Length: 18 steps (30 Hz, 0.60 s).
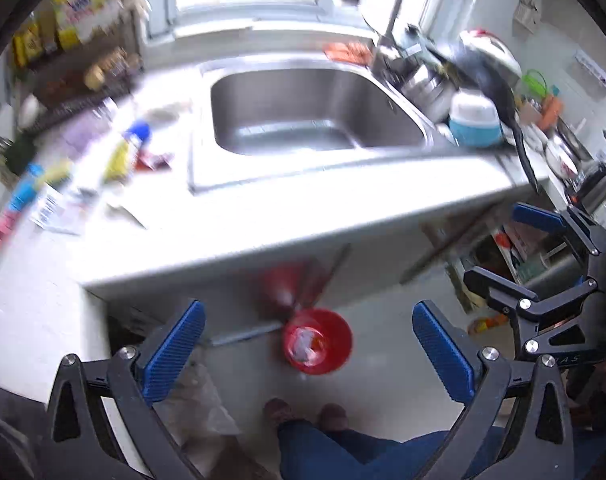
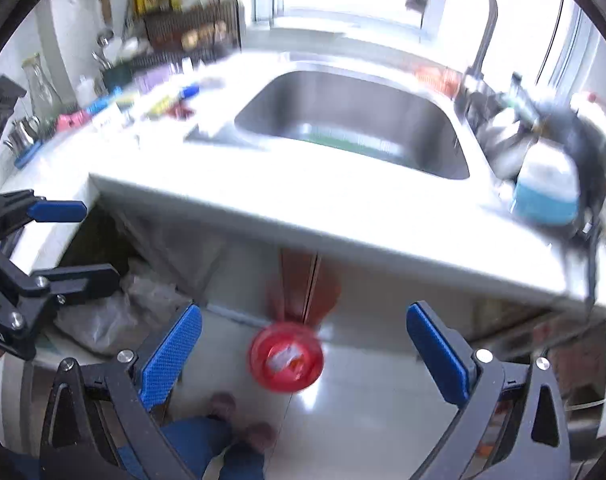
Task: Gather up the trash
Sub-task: 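Raise both tools back to the counter above the remaining trash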
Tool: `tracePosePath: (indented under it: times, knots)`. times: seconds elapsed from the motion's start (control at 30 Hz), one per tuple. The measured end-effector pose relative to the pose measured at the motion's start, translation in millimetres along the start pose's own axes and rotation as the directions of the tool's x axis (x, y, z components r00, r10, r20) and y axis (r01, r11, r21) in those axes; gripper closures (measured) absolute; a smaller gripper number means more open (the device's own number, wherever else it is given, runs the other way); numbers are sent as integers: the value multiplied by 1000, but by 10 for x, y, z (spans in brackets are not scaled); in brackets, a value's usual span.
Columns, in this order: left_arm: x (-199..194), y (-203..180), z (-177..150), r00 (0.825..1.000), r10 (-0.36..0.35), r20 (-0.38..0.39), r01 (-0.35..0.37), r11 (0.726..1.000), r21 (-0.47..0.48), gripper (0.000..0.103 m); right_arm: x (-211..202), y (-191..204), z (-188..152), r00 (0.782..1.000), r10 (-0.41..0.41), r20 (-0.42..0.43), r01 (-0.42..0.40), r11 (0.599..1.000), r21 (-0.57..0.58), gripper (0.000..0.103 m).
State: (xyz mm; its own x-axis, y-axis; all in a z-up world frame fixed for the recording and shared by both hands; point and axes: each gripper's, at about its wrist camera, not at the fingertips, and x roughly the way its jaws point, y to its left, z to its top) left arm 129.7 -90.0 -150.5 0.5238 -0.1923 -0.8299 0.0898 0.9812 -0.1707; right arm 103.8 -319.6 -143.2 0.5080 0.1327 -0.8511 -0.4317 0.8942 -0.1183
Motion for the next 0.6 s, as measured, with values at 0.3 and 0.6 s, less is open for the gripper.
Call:
tracePosePath:
  times: [0.3,0.6]
  knots:
    - [-380,513,520,997,10,71,-7,999,-36,0,18,228,772,992,126,15,-125,992,-30,1]
    - [-279,1535,793,996,89,33,-84,987,-139,0,429,824,1522,978,207,17,-203,971,-128,1]
